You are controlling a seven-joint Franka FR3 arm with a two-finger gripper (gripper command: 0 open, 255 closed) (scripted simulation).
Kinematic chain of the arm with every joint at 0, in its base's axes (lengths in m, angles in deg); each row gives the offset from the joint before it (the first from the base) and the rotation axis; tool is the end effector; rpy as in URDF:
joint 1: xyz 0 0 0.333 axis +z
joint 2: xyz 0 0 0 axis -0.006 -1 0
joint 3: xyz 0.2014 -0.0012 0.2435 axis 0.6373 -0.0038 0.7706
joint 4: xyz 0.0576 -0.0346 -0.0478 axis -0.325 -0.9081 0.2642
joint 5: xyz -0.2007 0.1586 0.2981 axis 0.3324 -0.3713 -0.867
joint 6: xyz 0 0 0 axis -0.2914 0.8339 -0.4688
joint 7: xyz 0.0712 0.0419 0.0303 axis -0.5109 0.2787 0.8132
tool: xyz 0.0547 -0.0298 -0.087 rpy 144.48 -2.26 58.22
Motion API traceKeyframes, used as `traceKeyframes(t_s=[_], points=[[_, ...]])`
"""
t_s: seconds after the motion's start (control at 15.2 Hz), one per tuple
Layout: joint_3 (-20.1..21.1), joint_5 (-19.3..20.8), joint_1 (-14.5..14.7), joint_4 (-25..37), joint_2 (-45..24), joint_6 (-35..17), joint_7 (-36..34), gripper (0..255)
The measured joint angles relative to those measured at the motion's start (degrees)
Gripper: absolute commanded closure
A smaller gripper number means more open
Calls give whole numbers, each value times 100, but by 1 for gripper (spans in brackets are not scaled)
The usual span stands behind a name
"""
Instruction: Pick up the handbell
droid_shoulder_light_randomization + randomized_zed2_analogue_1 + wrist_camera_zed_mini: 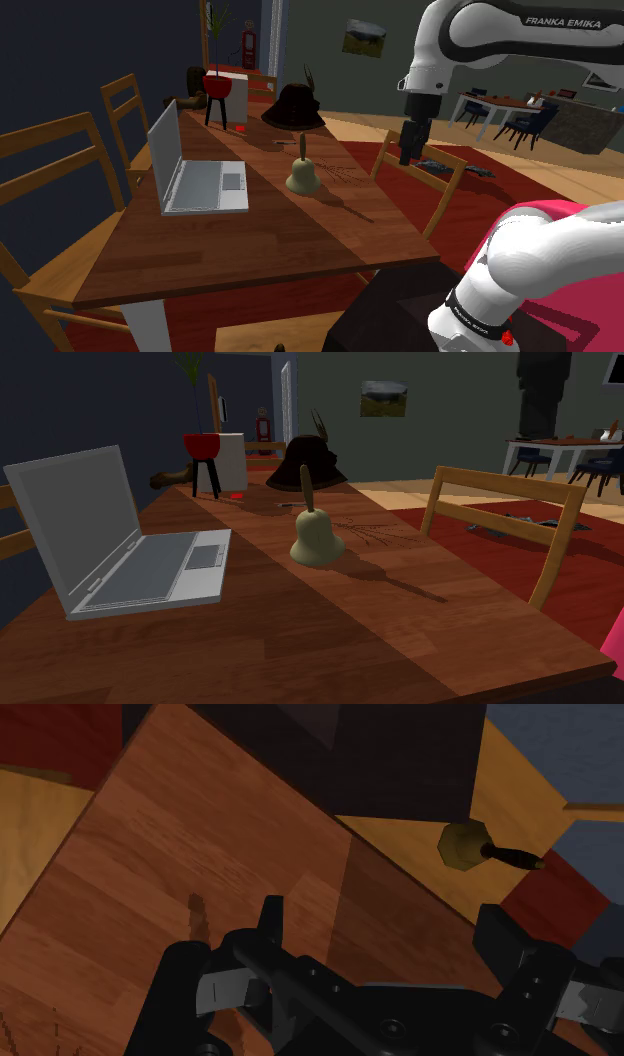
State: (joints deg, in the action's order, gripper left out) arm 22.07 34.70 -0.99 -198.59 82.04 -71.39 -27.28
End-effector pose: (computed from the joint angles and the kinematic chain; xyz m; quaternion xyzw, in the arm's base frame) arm 0.3037 -0.0161 0.5624 -0.9951 -0.0199 0.0827 0.0505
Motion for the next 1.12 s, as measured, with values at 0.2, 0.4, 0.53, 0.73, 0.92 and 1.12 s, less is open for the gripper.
traceKeyframes(t_s=[0.2, 0.4, 0.53, 0.73, 0.92, 1.12], points=[[34, 17, -1, 98, -251, -189, -35, 0], [102, 70, -10, 344, -787, -566, -118, 0], [131, 124, -26, 530, -1197, -847, -162, 0], [186, 210, -46, 867, -1792, -1203, -259, 0], [207, 325, -82, 1300, -2424, -1493, -332, 0], [246, 436, -99, 1774, -3026, -1709, -447, 0]])
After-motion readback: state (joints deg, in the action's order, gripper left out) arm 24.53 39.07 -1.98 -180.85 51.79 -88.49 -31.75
